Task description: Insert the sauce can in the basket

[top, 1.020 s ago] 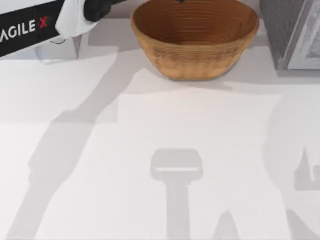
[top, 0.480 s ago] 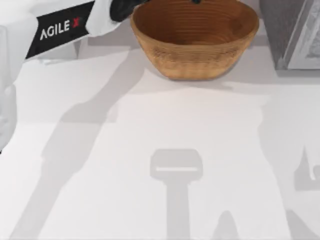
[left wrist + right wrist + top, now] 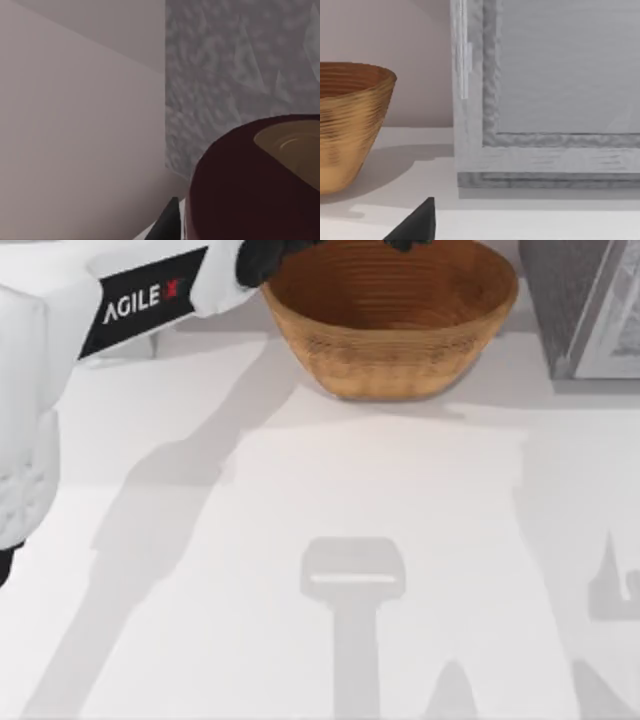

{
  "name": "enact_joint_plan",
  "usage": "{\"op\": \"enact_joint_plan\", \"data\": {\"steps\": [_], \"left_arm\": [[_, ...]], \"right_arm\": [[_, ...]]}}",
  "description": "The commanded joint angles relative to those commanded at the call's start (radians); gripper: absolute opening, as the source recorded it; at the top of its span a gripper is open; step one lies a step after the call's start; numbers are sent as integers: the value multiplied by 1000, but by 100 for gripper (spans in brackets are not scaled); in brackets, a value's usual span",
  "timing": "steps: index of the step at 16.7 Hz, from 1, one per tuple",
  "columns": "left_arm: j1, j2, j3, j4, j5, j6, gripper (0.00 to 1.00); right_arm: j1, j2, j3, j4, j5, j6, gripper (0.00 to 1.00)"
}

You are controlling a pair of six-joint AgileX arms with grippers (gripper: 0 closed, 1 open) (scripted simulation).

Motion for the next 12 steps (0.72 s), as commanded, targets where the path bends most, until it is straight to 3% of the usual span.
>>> {"op": "enact_joint_plan", "data": {"steps": [12], "left_arm": [[0,0,0,0,0,0,98]], "right_arm": [[0,0,0,0,0,0,100]]}}
